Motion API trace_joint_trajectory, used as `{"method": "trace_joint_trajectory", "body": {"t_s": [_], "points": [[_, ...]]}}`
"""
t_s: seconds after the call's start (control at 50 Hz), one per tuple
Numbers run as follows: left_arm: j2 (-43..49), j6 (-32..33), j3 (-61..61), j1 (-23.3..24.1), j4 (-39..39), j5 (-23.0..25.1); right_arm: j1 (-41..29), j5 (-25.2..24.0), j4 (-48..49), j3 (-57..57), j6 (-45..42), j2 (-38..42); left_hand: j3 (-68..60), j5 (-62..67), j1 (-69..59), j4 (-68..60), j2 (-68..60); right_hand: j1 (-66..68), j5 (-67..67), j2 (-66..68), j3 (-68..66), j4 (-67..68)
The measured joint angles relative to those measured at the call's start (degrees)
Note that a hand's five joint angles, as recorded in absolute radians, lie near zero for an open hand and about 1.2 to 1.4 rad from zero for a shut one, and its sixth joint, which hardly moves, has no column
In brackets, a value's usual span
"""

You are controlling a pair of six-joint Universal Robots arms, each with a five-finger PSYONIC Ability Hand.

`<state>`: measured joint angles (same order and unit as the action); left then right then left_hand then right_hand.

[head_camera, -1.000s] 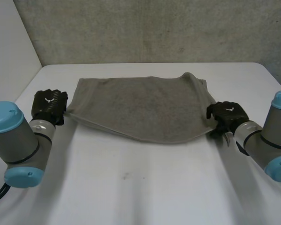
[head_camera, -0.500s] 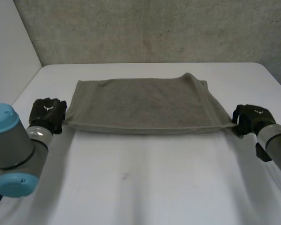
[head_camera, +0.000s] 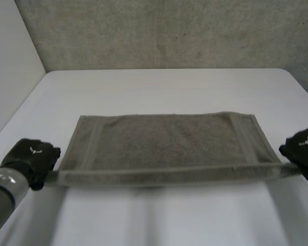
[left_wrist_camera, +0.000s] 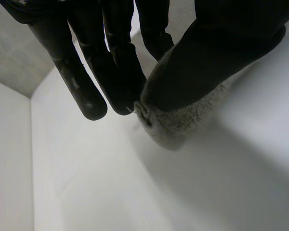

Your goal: Fold the towel.

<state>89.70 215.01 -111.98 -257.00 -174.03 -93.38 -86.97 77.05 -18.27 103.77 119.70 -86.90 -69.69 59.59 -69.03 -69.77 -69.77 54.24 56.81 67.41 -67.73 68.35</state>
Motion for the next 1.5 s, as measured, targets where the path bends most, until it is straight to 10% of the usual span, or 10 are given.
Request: {"method": "trace_joint_trajectory", "body": {"t_s": [0.56, 0.66, 1.08, 1.5], "points": [[52.4, 0.0, 53.9, 2.7, -21.2, -0.2, -15.6, 12.6, 34.1, -43.2, 9.2, 48.0, 0.9, -0.2, 0.4, 0.2, 0.9, -2.9, -3.3, -4.7, 4.9, -4.0], [55.4, -0.1, 57.1, 3.7, -21.2, -0.1, -15.8, 12.8, 35.4, -46.3, 9.8, 50.9, 48.4, -48.1, 48.0, 48.6, 49.2, -41.5, -49.7, -51.3, 51.3, -51.9], [26.8, -4.8, 28.4, 6.6, -22.5, -0.3, -12.9, 9.2, 23.4, -20.8, 29.2, 23.2, 60.1, -57.8, 58.8, 60.1, 60.2, -42.1, -53.5, -54.3, 55.2, -54.8], [15.4, -24.2, 6.7, 5.5, -29.3, -0.5, -1.7, -1.4, 20.9, -14.5, 32.6, 27.0, 60.1, -57.8, 58.8, 60.1, 60.3, -30.2, -39.7, -39.5, 39.6, -40.0]]}}
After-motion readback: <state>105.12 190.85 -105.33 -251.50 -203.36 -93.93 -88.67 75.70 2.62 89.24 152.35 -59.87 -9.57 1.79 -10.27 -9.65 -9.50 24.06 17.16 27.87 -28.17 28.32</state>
